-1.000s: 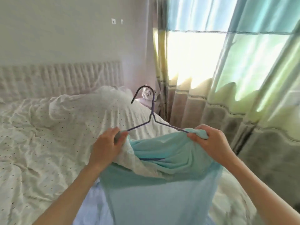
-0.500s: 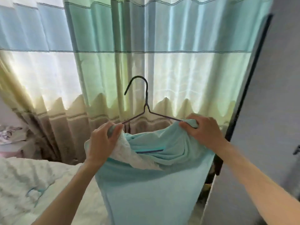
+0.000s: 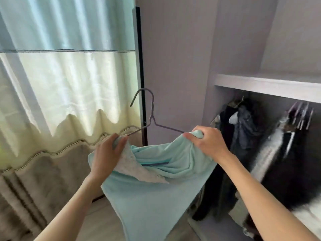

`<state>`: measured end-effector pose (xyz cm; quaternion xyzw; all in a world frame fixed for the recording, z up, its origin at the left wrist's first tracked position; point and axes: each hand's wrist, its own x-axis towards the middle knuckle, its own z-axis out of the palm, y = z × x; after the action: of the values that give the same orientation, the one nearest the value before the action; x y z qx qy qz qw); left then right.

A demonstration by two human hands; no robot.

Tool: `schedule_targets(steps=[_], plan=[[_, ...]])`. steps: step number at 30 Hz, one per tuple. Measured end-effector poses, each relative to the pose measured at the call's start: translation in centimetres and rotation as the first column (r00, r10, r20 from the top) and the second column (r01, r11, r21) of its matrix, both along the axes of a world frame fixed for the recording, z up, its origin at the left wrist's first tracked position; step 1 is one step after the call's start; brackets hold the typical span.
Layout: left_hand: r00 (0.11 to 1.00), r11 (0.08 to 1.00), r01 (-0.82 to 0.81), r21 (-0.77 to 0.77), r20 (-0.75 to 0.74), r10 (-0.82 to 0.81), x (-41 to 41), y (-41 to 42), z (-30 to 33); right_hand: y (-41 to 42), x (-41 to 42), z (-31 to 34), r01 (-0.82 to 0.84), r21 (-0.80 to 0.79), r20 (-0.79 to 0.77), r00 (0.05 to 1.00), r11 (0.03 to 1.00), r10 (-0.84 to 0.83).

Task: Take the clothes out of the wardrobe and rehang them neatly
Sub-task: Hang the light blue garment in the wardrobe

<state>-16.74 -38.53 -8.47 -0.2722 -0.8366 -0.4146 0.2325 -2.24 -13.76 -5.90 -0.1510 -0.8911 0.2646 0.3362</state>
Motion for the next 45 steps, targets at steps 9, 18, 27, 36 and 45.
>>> schedule_targets(steps=[9,18,27,36,45], plan=[[0.909,0.912,0.407,-0.055,0.120,-0.399,-3.8,14.0,-3.4,6.9,6.0,-1.9,0.274,-0.200,0.228,0.947,0.941,-0.227],[0.662,0.643,0.749,-0.160,0.211,-0.719,-1.6,24.6,-5.5,5.5,13.3,-4.4,0.559,-0.501,0.281,0.827,0.661,-0.487],[0.294,0.238,0.953,-0.188,0.382,-0.876,6.3,30.7,-8.3,1.9,21.1,-6.5,0.784,-0.549,0.343,0.527,0.290,-0.778],[0.220,0.098,0.952,-0.291,0.421,-0.880,8.5,35.1,-11.0,3.5,25.1,-8.6,0.774,-0.631,0.250,0.151,-0.043,-0.956],[0.224,0.151,0.912,-0.383,0.155,-0.962,12.3,44.4,-10.8,11.7,23.2,-9.9,0.526,-0.840,0.148,0.460,0.134,-0.876]])
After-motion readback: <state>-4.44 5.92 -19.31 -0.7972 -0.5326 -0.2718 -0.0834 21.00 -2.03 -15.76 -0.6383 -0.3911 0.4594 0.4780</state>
